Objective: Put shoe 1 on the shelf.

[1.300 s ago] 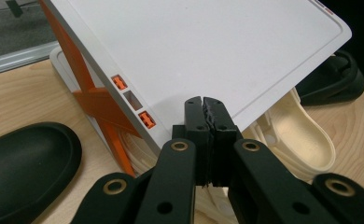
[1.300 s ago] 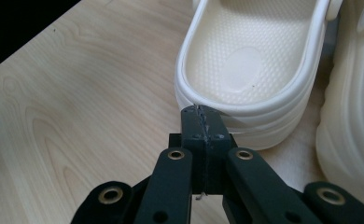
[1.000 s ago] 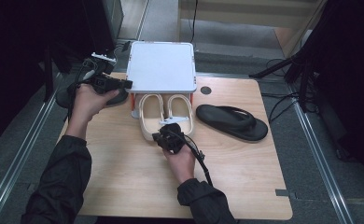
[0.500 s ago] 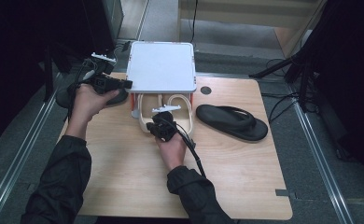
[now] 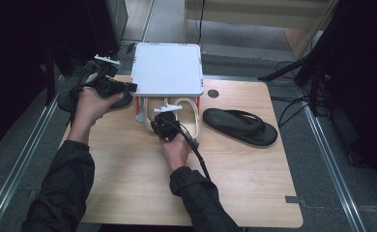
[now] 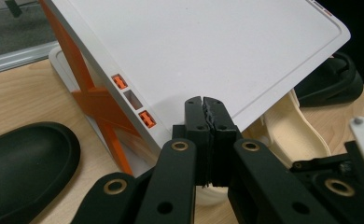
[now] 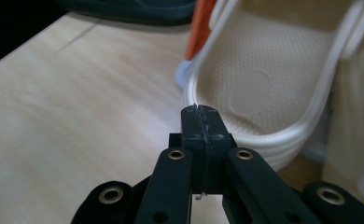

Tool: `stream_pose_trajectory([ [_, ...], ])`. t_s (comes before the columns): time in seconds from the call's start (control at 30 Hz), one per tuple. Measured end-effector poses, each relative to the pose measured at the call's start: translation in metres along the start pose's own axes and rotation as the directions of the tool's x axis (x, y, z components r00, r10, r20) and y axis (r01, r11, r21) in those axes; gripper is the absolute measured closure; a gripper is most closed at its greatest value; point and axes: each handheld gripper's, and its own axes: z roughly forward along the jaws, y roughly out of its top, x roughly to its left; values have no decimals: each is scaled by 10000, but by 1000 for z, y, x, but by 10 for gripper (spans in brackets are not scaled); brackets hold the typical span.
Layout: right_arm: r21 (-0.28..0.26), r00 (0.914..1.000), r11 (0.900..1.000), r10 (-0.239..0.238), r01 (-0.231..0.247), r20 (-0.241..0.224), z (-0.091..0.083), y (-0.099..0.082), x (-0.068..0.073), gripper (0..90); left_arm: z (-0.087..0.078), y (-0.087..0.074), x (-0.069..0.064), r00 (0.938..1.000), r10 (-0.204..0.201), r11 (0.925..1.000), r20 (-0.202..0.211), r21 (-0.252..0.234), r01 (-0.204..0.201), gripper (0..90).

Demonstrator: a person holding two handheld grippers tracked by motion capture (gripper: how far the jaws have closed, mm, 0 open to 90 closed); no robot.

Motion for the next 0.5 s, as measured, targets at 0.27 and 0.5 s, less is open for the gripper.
stream_pose_trajectory([
  [0.27, -223, 9988, 9988, 431, -426, 225, 16, 10, -7, 900, 0, 0, 0, 10000, -24, 10000, 16, -13, 24, 898],
  [0.5, 73, 9961, 9961, 878, -878, -18, 19, 15, -12, 900, 0, 0, 1, 10000, -35, 10000, 1, -18, 35, 898],
])
